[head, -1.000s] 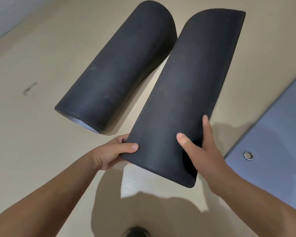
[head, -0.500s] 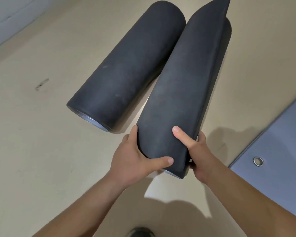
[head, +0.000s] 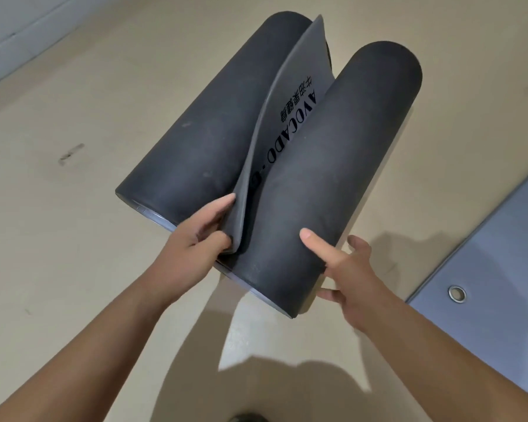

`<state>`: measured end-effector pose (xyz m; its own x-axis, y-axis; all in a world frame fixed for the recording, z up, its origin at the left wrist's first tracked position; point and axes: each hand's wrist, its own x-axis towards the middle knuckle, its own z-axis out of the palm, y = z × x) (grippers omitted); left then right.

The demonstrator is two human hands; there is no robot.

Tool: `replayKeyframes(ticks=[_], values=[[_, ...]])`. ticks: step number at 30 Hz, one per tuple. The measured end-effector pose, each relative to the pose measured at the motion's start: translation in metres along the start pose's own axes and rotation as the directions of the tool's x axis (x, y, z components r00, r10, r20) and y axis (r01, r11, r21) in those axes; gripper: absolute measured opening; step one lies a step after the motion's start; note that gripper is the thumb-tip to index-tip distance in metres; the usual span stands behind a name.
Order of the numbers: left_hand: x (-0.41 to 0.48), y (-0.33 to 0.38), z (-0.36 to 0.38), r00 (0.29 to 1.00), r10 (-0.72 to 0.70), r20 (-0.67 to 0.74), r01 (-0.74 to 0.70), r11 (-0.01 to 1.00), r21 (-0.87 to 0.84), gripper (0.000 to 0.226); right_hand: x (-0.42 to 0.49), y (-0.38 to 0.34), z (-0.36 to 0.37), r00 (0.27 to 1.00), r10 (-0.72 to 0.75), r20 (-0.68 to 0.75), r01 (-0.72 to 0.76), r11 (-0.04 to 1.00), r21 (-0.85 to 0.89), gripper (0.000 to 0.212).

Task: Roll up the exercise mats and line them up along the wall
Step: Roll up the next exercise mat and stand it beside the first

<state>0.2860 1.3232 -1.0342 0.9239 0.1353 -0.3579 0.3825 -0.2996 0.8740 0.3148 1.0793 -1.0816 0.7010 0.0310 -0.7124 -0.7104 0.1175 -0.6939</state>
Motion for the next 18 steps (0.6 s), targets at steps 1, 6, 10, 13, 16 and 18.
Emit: replayKeyframes(ticks=[1,6,10,13,16,18], values=[[-0.001,0.006,0.004,1.000,0.012,-0.009,-0.012,1.000,0.014,0.045,0.004,0.002,-0.007,0.996,0.063,0.067,-0.065,0.997,0.030,0.119],[0.012,0.037,0.025,0.996,0.047,-0.070,-0.016,0.918,0.397,0.059,0.020,0.014,-0.010,0.961,0.064,0.270,-0.107,0.983,0.149,0.076],[0.014,0.041,0.030,0.997,-0.019,0.071,-0.011,0.917,0.399,0.081,0.003,0.003,-0.001,0.990,0.019,0.137,-0.041,0.986,0.162,0.084],[0.022,0.026,0.027,0.982,-0.092,0.163,0.058,0.978,0.202,0.074,-0.011,-0.007,-0.003,1.000,-0.015,0.013,0.013,0.984,0.178,0.082],[0.027,0.009,0.035,0.952,-0.139,0.274,0.121,0.989,0.081,0.056,-0.029,-0.007,0.000,0.984,-0.099,-0.150,0.107,0.993,0.048,0.120],[0.033,-0.002,0.037,0.951,-0.173,0.257,0.158,0.984,0.077,0.053,-0.038,-0.004,0.000,0.976,-0.151,-0.159,0.143,0.988,-0.065,0.126]])
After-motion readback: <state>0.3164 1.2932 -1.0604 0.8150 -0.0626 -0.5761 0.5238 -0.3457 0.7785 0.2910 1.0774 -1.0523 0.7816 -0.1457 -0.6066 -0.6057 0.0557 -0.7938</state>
